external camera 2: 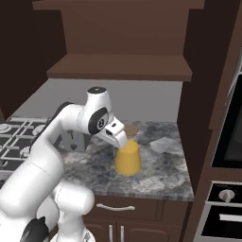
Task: There is a tray on the dining counter. Grab the cup, mug, and pitcher and place them on the tray. The pitcher may be placed next to the tray if it cannot fit the tray.
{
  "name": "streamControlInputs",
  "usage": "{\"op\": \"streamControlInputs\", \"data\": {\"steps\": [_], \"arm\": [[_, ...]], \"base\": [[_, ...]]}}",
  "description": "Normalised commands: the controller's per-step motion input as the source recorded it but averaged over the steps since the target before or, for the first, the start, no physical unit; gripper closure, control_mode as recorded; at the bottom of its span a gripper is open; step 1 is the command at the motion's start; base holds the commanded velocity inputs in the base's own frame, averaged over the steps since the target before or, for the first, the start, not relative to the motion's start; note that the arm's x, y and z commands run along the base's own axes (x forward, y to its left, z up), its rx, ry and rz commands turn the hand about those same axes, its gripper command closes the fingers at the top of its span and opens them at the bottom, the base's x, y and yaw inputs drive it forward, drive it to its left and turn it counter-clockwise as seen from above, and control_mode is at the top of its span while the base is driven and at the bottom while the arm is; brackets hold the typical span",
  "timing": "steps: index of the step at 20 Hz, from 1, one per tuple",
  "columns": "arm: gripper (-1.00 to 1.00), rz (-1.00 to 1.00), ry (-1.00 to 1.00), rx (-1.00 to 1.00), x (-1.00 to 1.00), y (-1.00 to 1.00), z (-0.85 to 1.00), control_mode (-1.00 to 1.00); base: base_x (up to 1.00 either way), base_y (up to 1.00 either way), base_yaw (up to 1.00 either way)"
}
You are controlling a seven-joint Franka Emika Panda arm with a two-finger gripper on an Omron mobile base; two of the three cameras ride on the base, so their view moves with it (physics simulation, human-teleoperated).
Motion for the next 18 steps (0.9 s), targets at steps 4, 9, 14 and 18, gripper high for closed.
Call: {"op": "streamControlInputs", "data": {"steps": [4, 9, 14, 18], "arm": [[-1.0, 0.0, 0.0, 0.01, 0.38, 0.0, -0.42, -1.0], [-1.0, 0.0, 0.0, 0.0, 0.39, 0.0, -0.34, -1.0], [-1.0, 0.0, 0.0, 0.05, 0.33, -0.11, -0.18, -1.0], [-1.0, 0.0, 0.0, 0.06, 0.22, -0.23, 0.0, -1.0]], "base": [[0.0, 0.0, 0.0], [0.0, 0.0, 0.0], [0.0, 0.0, 0.0], [0.0, 0.0, 0.0]]}}
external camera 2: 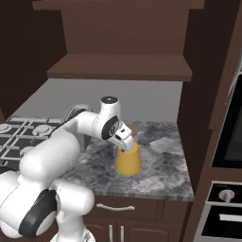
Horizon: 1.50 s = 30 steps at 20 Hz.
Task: There is a tray on the dining counter. Grab the cup, mug, and pitcher and place them on the tray. The pitcher may be placed next to the tray if it cannot fit the tray.
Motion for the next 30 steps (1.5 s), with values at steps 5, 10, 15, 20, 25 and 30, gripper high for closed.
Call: {"op": "streamControlInputs", "data": {"steps": [5, 10, 15, 20, 25, 30], "arm": [[-1.0, 0.0, 0.0, 0.01, 0.24, -0.2, -0.03, -1.0], [-1.0, 0.0, 0.0, 0.0, 0.17, -0.02, -0.14, -1.0], [-1.0, 0.0, 0.0, 0.0, 0.01, 0.0, -0.01, -1.0], [-1.0, 0.0, 0.0, 0.0, 0.0, 0.0, 0.0, -1.0], [1.0, 0.0, 0.0, 0.0, 0.0, 0.0, 0.0, -1.0], [1.0, 0.0, 0.0, 0.0, 0.0, 0.0, 0.0, -1.0]], "base": [[0.0, 0.0, 0.0], [0.0, 0.0, 0.0], [0.0, 0.0, 0.0], [0.0, 0.0, 0.0], [0.0, 0.0, 0.0], [0.0, 0.0, 0.0]]}}
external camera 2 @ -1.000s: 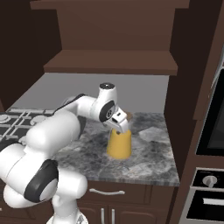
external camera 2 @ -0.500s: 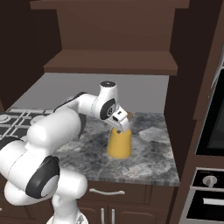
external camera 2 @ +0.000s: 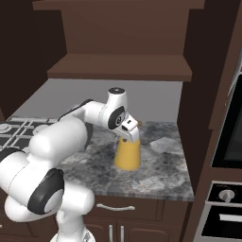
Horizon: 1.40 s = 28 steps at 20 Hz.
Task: There is a tray on the dining counter. Grab the cup, mug, and pitcher and place them on the tray. The pitcher may be placed next to the tray if it cannot fit the tray.
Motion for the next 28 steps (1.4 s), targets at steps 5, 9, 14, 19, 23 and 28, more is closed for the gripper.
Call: {"op": "streamControlInputs", "data": {"steps": [5, 9, 14, 19, 23, 28], "arm": [[1.0, 0.0, 0.0, 0.0, 0.0, 0.0, 0.0, -1.0], [1.0, 0.0, 0.0, 0.0, 0.0, 0.0, 0.02, -1.0], [1.0, 0.05, 0.0, 0.0, -0.35, 0.0, 0.1, -1.0], [1.0, 0.08, -0.09, 0.0, -0.74, 0.0, 0.23, -1.0], [1.0, 0.06, -0.19, 0.0, -0.53, 0.0, 0.33, -1.0], [1.0, 0.05, -0.28, -0.06, -0.26, 0.0, 0.24, -1.0]], "base": [[0.0, 0.0, 0.0], [0.0, 0.0, 0.0], [0.0, 0.0, 0.0], [0.0, 0.0, 0.0], [0.0, 0.0, 0.0], [0.0, 0.0, 0.0]]}}
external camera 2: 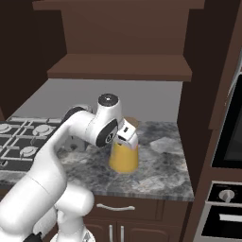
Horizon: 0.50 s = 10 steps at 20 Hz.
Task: There is a tray on the dining counter. Grab the cup, mug, and pitcher and place them on the tray. The pitcher may be placed next to the tray if it cannot fit the tray.
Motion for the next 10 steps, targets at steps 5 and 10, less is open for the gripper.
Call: {"op": "streamControlInputs", "data": {"steps": [5, 10], "arm": [[1.0, 0.03, -0.11, -0.13, -0.06, 0.09, 0.34, -1.0], [1.0, 0.08, 0.0, -0.1, 0.0, 0.04, 0.4, -1.0]], "base": [[0.0, 0.0, 0.0], [0.0, 0.0, 0.0]]}}
